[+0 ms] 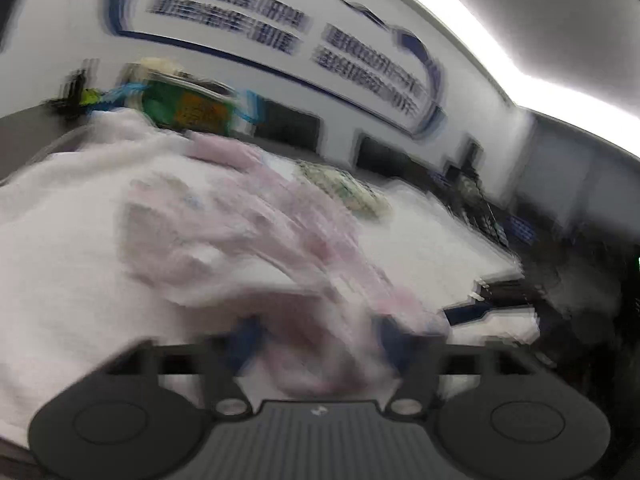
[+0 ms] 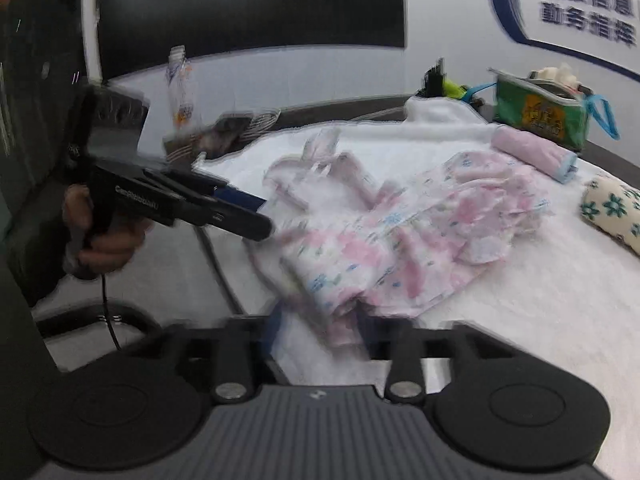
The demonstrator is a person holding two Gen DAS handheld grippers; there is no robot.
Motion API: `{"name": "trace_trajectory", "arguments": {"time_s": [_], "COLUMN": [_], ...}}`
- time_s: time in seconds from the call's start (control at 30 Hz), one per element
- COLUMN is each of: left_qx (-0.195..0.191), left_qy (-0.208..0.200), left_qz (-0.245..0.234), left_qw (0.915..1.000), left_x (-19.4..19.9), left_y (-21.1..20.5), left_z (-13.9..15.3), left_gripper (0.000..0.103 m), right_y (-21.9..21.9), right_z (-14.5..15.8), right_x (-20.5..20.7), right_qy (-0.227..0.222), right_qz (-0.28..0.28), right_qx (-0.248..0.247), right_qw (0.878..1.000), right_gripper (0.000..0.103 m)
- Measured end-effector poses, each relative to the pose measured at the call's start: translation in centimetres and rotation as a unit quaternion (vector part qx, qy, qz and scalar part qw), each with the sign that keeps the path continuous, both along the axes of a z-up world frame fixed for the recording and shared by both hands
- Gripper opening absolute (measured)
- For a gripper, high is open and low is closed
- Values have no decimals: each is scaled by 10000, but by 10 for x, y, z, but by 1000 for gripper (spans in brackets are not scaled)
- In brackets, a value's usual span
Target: Fold clothes
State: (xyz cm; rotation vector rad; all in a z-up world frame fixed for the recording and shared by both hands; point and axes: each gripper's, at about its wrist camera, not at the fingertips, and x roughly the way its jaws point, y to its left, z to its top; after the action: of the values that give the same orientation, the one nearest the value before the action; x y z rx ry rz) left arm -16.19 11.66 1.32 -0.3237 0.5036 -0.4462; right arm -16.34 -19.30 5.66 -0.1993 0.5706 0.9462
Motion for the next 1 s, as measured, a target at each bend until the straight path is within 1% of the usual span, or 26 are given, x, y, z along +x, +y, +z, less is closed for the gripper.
{"name": "trace_trajectory", "arguments": {"time_s": [0.03, 0.07, 0.1, 0.2, 0.23, 0.3, 0.33, 0.37, 0.4, 0.43, 0.47, 0.53, 0.57, 0.6, 0.63, 0.67, 0.7, 0.73, 0.77, 0.8, 0.83, 0.87, 0.9, 0.93, 0.97, 1.0], "left_qx": [-101, -202, -250, -233, -169, -93, -62, -131, -276, -358, -393, -255, -177, -113, -28, 77, 253, 481, 674, 777, 768, 711, 640, 556, 470, 385], "left_qy": [85, 170, 289, 748, 935, 1012, 1010, 986, 946, 790, 550, 40, -152, -210, -131, -4, 164, 364, 549, 694, 713, 655, 624, 560, 455, 351], "left_qz": [327, 653, 877, 1265, 1322, 1302, 1274, 1173, 1018, 864, 711, 369, 124, -117, -267, -363, -398, -389, -398, -451, -498, -524, -585, -660, -726, -792], "left_qw": [9994, 9975, 9954, 9889, 9867, 9863, 9867, 9881, 9899, 9925, 9952, 9990, 9997, 9996, 9996, 9993, 9988, 9974, 9954, 9935, 9932, 9939, 9943, 9947, 9952, 9955], "left_x": [8, 15, 26, 61, 70, 79, 83, 83, 81, 77, 72, 58, 54, 53, 57, 63, 71, 81, 90, 95, 96, 94, 92, 87, 81, 75], "left_y": [9, 18, 22, 21, 16, 7, 3, 0, -2, -6, -10, -20, -26, -33, -41, -49, -57, -66, -73, -77, -77, -75, -72, -67, -61, -55], "left_z": [2, 5, 6, 4, 2, -1, -2, -1, 1, 4, 9, 23, 29, 33, 33, 31, 25, 16, 6, -4, -9, -12, -11, -9, -6, -3], "left_gripper": [79, 79, 79, 79, 77, 62, 29, 0, 3, 2, 3, 3, 3, 3, 4, 9, 9, 12, 19, 23, 27, 33, 38, 52, 67, 73], "right_y": [-8, -4, -1, 8, 11, 17, 20, 26, 33, 40, 43, 42, 38, 34, 30, 26, 24, 22, 23, 24, 24, 23, 19, 12, 7, 2], "right_z": [7, 5, 4, 0, -1, -3, -5, -9, -11, -14, -15, -6, -1, 3, 6, 8, 5, 2, -2, -8, -11, -14, -13, -11, -6, -1], "right_x": [4, 14, 25, 57, 67, 88, 99, 100, 100, 101, 97, 83, 76, 68, 64, 61, 60, 59, 62, 65, 68, 70, 70, 68, 66, 66], "right_qy": [-77, -3, 70, 290, 363, 509, 576, 547, 570, 590, 576, 359, 280, 205, 223, 253, 317, 381, 463, 531, 573, 586, 550, 468, 358, 254], "right_qz": [-221, -402, -583, -1123, -1303, -1660, -1820, -1693, -1609, -1523, -1410, -1218, -1114, -1014, -965, -978, -1001, -1024, -1057, -1153, -1226, -1277, -1315, -1332, -1363, -1394], "right_qx": [286, 354, 421, 623, 690, 823, 885, 864, 760, 660, 619, 716, 799, 881, 939, 969, 944, 915, 833, 700, 582, 518, 557, 650, 751, 843], "right_qw": [9993, 9986, 9974, 9913, 9884, 9814, 9776, 9802, 9824, 9844, 9864, 9893, 9902, 9907, 9906, 9902, 9900, 9898, 9898, 9894, 9891, 9887, 9882, 9879, 9872, 9863], "right_gripper": [68, 70, 70, 71, 71, 70, 66, 46, 34, 9, 5, 5, 5, 5, 5, 5, 5, 6, 8, 10, 15, 26, 32, 44, 52, 53]}}
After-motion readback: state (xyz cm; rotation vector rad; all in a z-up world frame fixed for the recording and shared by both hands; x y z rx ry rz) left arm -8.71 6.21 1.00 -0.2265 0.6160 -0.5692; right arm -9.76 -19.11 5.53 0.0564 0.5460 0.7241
